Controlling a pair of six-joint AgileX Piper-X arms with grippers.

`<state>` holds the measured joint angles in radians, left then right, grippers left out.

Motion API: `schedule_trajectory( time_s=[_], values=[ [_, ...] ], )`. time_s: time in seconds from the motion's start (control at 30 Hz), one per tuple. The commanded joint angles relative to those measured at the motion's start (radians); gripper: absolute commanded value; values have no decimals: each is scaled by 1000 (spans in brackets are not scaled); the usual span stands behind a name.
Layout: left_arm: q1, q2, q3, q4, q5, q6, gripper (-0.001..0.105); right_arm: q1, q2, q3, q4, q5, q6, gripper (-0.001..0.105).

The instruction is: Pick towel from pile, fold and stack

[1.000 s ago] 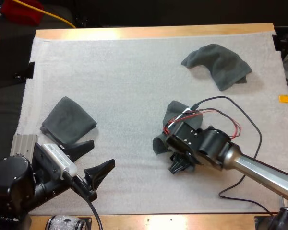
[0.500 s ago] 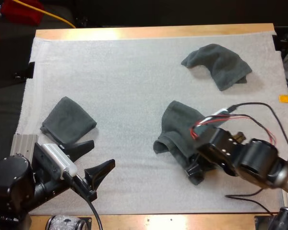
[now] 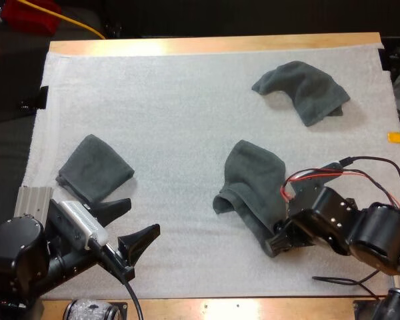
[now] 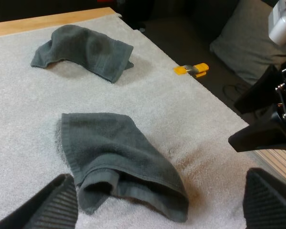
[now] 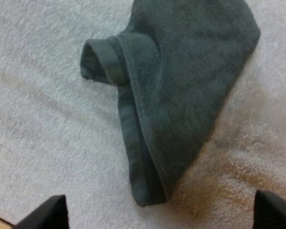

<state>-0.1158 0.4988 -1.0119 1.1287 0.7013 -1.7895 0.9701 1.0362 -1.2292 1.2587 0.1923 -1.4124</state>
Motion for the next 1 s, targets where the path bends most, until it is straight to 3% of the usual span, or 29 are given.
schedule_trajectory(
  time_s=[0.0, 0.13, 0.37, 0.57, 0.73, 0.97],
  values=[
    [-4, 0, -6, 3, 13, -9, 70, 17, -7, -2, 12, 12, 5, 71],
    [-4, 0, -6, 3, 13, -9, 70, 48, -7, -2, 14, 55, 33, 71],
    [-4, 0, -6, 3, 13, -9, 70, 49, -7, 18, 41, 40, 89, 71],
    [-4, 0, -6, 3, 13, -9, 70, 49, -7, 139, 9, -9, 164, 71],
    [-4, 0, -6, 3, 13, -7, 70, 49, -7, 248, -107, -106, 250, 71],
    [-4, 0, -6, 3, 13, -7, 70, 49, -7, 335, -199, -134, 365, 71]
  ],
)
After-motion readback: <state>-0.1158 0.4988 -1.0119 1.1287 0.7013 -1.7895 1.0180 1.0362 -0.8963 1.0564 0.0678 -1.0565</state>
